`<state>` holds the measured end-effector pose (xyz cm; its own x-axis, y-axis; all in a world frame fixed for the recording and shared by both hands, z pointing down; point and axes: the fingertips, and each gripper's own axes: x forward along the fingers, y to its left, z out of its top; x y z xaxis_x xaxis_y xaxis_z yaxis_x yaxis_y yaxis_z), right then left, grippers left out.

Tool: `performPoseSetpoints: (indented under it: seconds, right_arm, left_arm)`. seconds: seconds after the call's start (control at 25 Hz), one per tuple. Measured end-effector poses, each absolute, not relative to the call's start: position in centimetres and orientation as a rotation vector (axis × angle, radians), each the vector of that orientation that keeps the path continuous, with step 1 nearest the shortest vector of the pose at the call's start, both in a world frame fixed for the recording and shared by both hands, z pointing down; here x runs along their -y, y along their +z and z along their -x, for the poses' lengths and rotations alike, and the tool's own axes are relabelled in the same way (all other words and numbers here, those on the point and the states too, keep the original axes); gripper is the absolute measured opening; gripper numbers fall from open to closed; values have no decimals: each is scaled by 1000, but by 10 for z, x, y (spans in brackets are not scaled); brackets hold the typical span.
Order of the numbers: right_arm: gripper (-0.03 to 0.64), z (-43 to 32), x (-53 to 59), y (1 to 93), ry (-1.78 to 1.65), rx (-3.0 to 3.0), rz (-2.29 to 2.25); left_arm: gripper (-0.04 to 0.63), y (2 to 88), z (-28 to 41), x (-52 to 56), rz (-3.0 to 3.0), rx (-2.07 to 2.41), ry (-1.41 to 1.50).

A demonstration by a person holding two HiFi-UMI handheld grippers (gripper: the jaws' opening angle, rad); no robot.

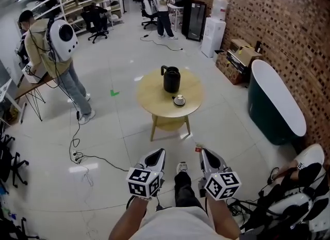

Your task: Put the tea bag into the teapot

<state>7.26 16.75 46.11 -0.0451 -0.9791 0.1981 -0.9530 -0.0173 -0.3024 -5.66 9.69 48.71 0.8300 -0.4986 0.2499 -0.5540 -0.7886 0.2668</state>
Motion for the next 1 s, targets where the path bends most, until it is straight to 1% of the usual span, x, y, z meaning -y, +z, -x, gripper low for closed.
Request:
performPoseSetpoints:
  seconds: [0.52, 1.0]
  right_arm:
    - [2, -183, 24, 444, -480, -2257, 2070]
    - [2, -278, 183, 422, -430, -2426, 1982]
  left_arm:
    - [12, 483, -49, 69, -2678, 881, 233]
    - [12, 469, -128, 214, -2602, 1056, 229]
